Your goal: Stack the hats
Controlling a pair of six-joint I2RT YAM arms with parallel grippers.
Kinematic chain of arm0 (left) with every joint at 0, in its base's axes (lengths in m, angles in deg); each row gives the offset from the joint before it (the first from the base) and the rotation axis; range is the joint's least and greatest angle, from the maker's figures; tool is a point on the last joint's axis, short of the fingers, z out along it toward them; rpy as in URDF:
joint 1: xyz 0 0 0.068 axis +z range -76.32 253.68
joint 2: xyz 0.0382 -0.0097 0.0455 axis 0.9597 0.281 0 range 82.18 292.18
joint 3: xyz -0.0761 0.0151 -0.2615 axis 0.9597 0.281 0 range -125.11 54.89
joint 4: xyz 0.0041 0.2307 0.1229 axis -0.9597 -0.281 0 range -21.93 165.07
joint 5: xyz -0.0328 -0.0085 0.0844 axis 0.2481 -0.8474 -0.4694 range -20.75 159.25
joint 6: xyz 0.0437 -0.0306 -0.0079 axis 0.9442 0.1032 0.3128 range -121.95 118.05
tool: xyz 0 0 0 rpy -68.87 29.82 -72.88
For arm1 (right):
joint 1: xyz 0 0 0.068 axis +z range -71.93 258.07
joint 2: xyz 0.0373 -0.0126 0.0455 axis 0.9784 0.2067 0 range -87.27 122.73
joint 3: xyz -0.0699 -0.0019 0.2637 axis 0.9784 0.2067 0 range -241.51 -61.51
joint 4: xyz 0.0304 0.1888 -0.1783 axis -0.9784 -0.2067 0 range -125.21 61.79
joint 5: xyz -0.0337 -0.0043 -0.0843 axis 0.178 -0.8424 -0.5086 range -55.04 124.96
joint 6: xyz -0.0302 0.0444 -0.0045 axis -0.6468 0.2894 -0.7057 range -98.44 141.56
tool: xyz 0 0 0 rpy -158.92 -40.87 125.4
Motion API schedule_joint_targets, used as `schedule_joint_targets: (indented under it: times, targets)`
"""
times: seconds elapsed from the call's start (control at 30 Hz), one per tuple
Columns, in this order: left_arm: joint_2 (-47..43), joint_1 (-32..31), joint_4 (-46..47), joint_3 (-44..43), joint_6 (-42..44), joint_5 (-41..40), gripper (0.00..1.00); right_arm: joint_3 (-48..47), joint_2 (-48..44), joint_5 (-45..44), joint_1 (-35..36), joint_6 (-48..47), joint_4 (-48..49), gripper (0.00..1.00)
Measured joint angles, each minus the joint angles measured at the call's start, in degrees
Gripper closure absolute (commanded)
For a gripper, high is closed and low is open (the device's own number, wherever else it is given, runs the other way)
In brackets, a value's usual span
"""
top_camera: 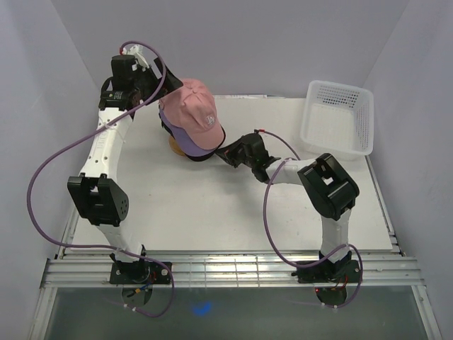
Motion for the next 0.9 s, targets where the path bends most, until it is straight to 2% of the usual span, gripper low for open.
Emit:
schedule_joint_targets:
  times: [0.3, 0.73, 0.9]
  targets:
    - [2.6, 0.0, 0.1, 1.7, 0.2, -1.2, 0.04, -4.9, 2.4, 0.0, 0.0, -5.8, -12.7, 0.92]
    - [2.6, -0.1, 2.1, 4.7, 0.2, -3.5, 0.04, -7.8, -2.4, -1.0, 0.0, -11.5, -19.2, 0.92]
    - [2.6, 0.3, 1.7, 4.3, 0.2, -3.5, 0.04, -7.8, -4.7, -0.8, 0.0, -14.9, -21.4, 0.83]
